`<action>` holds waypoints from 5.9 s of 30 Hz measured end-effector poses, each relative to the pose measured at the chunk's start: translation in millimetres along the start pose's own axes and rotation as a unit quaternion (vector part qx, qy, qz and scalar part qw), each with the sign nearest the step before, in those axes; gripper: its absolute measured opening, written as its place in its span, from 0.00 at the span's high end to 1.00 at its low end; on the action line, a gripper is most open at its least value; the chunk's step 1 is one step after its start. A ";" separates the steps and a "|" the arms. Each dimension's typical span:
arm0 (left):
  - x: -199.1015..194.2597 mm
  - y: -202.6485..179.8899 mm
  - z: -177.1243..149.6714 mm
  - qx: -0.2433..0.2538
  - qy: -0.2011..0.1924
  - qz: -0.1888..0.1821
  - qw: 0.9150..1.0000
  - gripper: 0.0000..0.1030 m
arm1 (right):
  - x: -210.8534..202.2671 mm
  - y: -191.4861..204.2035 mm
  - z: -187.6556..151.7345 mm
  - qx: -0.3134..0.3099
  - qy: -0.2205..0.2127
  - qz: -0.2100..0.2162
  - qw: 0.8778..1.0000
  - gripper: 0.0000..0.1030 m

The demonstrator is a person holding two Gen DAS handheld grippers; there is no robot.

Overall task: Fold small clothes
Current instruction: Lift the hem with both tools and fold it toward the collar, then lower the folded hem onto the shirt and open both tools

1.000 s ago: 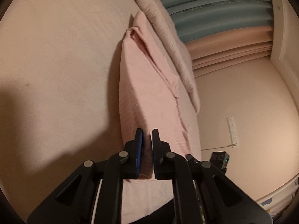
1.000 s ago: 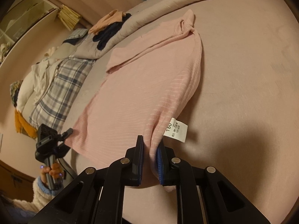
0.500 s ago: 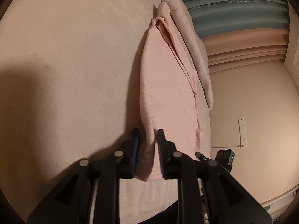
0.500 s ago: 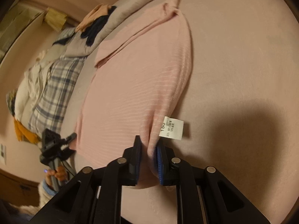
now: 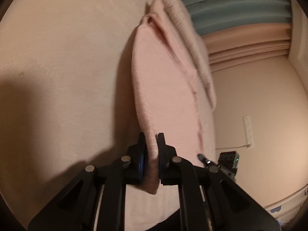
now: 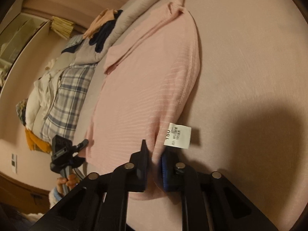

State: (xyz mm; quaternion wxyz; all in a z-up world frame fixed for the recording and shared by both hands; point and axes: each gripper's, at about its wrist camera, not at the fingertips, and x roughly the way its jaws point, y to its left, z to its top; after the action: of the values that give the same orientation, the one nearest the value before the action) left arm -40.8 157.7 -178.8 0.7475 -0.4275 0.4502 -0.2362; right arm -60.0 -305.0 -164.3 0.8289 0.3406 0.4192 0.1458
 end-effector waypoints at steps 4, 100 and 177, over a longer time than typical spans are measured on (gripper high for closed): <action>-28.6 -22.5 1.6 0.027 -0.070 -0.042 0.996 0.96 | -20.1 19.1 1.4 -0.037 -0.041 0.013 0.998 0.88; 66.4 -24.9 116.6 0.088 0.005 0.099 0.991 0.50 | -0.3 2.9 104.3 -0.106 -0.020 -0.155 0.982 0.49; 48.6 -18.3 152.1 0.079 -0.080 0.116 0.987 0.43 | 13.8 6.0 177.3 -0.072 -0.136 -0.168 0.974 0.71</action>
State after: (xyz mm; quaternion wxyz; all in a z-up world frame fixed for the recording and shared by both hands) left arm 116.4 177.1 -151.2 0.8347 -0.3298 0.4155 -0.1475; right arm 89.4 -371.8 -94.6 0.9130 0.2213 0.3425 -0.0132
